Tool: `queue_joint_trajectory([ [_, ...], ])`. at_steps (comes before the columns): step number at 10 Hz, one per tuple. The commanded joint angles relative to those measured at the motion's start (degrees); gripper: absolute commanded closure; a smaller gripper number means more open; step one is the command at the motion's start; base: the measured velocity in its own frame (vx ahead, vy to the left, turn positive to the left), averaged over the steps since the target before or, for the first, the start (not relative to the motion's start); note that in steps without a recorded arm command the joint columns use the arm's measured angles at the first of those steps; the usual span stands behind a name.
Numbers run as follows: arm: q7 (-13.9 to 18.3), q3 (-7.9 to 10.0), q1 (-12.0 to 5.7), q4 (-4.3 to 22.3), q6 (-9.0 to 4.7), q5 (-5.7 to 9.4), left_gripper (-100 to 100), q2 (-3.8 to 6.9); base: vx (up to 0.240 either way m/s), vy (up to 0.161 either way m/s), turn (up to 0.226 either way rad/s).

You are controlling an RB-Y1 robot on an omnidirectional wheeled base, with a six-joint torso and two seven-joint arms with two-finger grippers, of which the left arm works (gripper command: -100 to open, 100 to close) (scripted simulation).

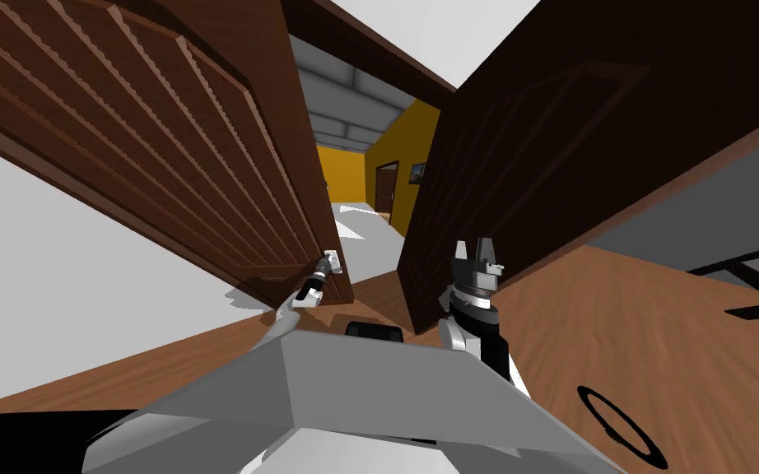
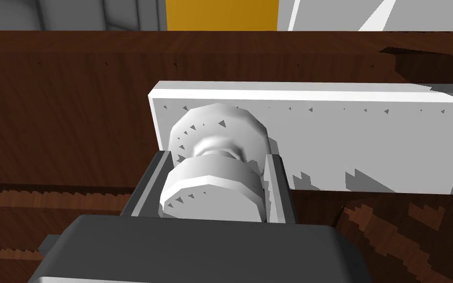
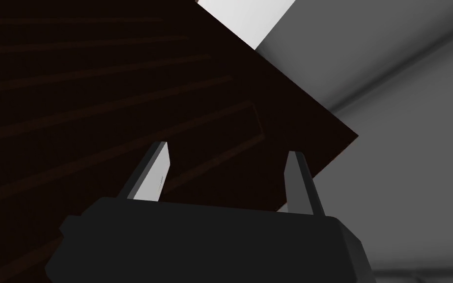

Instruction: Pull the door open

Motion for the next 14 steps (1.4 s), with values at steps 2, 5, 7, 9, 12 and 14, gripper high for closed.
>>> queue_joint_trajectory([
  [2, 1.5, -1.55, 1.06, -0.7, -0.60, 0.26, 100, 1.34, -0.190, 0.052, -0.128],
  [5, 3.1, -2.96, 2.07, -1.3, -1.34, 0.61, 100, 3.19, -0.228, 0.081, -0.139],
  [7, 3.1, -2.94, 2.03, -1.3, -1.42, 0.62, 100, 3.38, -0.177, 0.042, -0.069],
  [9, 4.3, -4.40, 3.27, -2.0, -2.17, 0.71, 100, 4.74, -0.190, 0.054, -0.117],
  [12, 5.8, -6.05, 4.61, -3.1, -3.22, 0.87, 100, 6.55, -0.212, 0.083, -0.117],
  [14, 6.8, -7.14, 5.49, -3.8, -3.92, 0.97, 100, 7.75, -0.210, 0.092, -0.125],
])
